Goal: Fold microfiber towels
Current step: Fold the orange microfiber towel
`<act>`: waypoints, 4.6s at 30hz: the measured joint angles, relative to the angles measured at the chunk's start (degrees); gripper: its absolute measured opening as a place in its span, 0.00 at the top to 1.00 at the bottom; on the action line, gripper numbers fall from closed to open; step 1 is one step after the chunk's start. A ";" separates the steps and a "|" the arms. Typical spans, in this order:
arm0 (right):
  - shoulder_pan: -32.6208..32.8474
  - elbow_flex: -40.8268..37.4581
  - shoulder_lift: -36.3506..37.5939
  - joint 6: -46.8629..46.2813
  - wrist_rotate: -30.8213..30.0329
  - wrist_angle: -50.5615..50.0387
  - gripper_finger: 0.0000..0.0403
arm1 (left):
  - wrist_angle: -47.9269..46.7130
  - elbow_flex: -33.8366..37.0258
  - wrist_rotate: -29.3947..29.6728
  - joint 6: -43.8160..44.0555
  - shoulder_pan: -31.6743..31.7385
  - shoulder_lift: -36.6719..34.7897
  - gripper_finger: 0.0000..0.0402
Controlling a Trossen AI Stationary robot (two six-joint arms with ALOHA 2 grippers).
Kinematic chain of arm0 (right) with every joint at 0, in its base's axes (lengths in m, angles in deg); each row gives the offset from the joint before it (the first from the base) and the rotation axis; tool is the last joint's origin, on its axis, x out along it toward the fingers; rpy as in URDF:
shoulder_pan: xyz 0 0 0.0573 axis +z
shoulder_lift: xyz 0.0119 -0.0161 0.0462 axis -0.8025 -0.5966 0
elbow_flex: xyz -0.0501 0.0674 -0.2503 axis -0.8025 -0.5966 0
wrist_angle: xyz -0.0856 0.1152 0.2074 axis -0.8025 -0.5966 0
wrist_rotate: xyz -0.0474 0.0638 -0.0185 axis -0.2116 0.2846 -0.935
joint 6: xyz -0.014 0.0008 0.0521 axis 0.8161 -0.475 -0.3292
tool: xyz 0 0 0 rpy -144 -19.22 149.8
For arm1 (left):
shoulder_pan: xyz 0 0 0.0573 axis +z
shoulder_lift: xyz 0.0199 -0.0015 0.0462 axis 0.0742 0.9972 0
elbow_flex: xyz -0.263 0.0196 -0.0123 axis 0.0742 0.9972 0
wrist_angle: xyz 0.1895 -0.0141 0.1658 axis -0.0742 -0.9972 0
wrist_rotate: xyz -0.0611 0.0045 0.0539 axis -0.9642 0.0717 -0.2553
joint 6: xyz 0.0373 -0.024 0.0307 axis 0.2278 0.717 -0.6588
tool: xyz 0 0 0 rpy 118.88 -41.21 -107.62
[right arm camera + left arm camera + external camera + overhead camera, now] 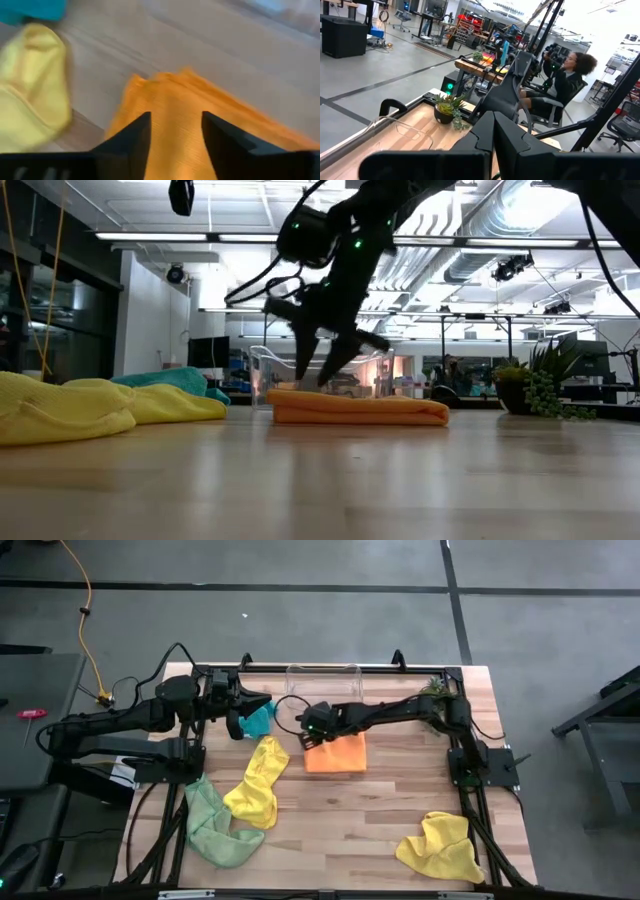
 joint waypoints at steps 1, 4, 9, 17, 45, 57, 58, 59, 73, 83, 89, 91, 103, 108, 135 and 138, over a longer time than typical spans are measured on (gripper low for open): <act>0.00 0.02 1.03 1.83 -0.53 -2.23 0.54 | 0.00 0.00 0.00 0.00 0.00 0.00 1.00; 0.45 0.11 3.58 7.08 -3.92 -13.58 0.48 | 0.00 0.00 0.00 0.00 0.00 0.00 1.00; 1.70 -7.13 9.22 9.43 -9.09 -27.73 0.43 | 0.00 0.00 0.00 0.00 0.00 0.00 1.00; 3.87 -40.23 38.74 -9.02 0.82 -7.60 0.45 | 0.00 0.00 -0.27 -0.80 0.00 0.00 1.00; 1.66 -44.23 23.78 -21.27 11.01 23.00 0.45 | 0.00 0.00 -0.02 1.07 0.00 0.00 1.00; 1.90 -42.55 23.72 -22.52 7.59 13.84 0.77 | 0.00 0.00 -0.02 0.87 0.00 0.00 1.00; 1.89 -42.68 24.14 -21.69 7.21 12.14 0.84 | 0.00 0.00 -0.02 0.89 0.00 -0.01 1.00; 1.88 -42.73 24.63 -20.97 6.77 10.43 0.91 | 0.00 0.00 -0.02 0.89 0.00 0.00 1.00; 2.08 -55.49 50.95 -25.74 3.87 -11.86 0.99 | 0.00 0.00 -0.02 0.50 0.00 -0.01 1.00; 2.46 -55.49 56.81 -26.43 6.12 -8.88 1.00 | 0.00 0.00 -0.02 0.59 0.00 0.00 1.00; 3.95 -55.49 56.81 -27.72 6.58 0.09 1.00 | 0.00 0.00 -0.02 0.59 0.00 -0.01 1.00; 4.40 -55.49 56.67 -27.87 7.29 2.52 1.00 | 0.00 0.00 -0.02 0.59 0.00 -0.02 1.00; 5.77 -55.49 53.88 -29.78 9.50 6.92 1.00 | 0.01 0.00 0.99 1.44 0.00 0.06 1.00; 5.76 -55.49 54.35 -28.06 11.11 3.23 1.00 | 0.18 -0.04 -1.20 2.54 -0.84 6.17 1.00; 11.31 -51.30 42.99 -17.12 16.32 13.66 1.00 | 17.62 -9.37 2.69 1.75 -10.29 63.31 1.00; 11.98 -51.32 41.45 -17.12 16.39 14.31 1.00 | 17.76 -12.78 2.67 -0.44 -10.29 66.91 1.00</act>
